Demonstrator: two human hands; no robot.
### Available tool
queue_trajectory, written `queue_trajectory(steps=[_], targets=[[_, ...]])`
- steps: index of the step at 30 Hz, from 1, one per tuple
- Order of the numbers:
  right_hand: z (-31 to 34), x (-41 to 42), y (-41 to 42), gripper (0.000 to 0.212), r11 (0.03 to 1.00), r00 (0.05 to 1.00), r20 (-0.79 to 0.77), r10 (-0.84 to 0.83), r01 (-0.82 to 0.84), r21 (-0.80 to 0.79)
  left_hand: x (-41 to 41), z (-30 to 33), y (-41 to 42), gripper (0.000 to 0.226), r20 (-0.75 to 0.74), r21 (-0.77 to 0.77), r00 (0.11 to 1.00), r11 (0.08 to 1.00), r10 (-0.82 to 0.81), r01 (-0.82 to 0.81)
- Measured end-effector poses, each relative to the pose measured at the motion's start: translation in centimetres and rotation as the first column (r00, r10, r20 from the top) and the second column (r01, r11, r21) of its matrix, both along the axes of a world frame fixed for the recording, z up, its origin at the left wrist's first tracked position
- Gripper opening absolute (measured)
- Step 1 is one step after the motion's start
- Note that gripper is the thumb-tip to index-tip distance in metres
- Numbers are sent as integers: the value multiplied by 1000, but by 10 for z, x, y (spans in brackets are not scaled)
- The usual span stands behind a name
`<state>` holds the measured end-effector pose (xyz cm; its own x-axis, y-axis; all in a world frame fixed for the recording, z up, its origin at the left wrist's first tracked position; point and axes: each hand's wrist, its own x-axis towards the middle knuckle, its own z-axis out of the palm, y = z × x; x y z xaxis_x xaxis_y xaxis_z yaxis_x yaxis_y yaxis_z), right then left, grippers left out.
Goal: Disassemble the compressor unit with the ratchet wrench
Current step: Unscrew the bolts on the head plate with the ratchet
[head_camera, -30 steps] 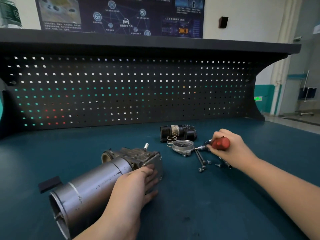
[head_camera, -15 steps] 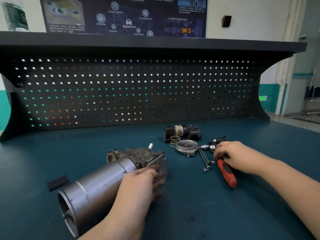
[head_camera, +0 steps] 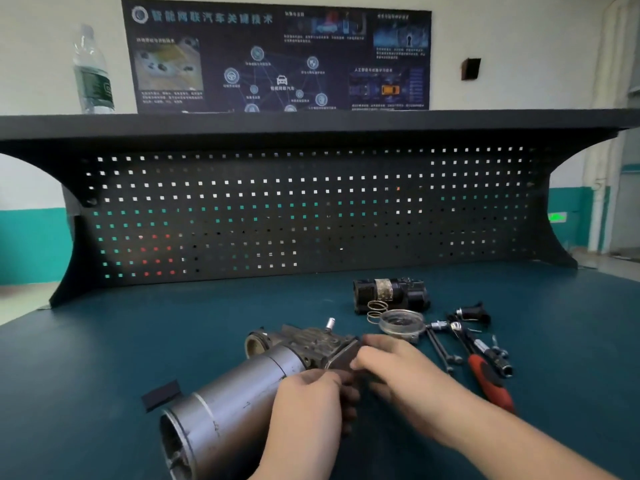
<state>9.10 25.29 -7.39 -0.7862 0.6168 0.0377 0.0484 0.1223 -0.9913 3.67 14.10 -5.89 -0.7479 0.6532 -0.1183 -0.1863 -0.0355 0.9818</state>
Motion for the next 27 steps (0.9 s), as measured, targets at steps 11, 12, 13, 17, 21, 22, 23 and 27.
queue_trajectory(steps=[11,12,13,17,21,22,23,27], targets=[[-16,-8,-21,33,976,995,-25,-101,104,193,-6,17,-56,21,-921,-346,57,742,-386,-575],[-17,-8,-23,35,969,994,-19,-112,113,222,-16,12,-59,43,-896,-364,62,647,-440,-670],[-19,-8,-23,38,957,991,-9,-134,132,259,-24,8,-61,70,-859,-390,80,545,-506,-742],[-22,-11,-33,55,849,960,2,-281,248,466,-36,0,-57,104,-801,-393,76,427,-594,-814],[-17,-7,-37,55,763,927,-26,-374,324,560,-40,1,-57,95,-809,-359,46,430,-586,-828],[-17,-4,-36,54,767,927,-25,-373,324,553,-41,0,-59,93,-806,-357,38,433,-591,-828],[-16,-2,-35,53,776,930,-27,-365,321,543,-42,0,-60,92,-800,-361,34,435,-599,-825],[-12,8,-22,58,812,934,-117,-339,353,466,-50,4,-58,96,-791,-413,56,465,-609,-783]])
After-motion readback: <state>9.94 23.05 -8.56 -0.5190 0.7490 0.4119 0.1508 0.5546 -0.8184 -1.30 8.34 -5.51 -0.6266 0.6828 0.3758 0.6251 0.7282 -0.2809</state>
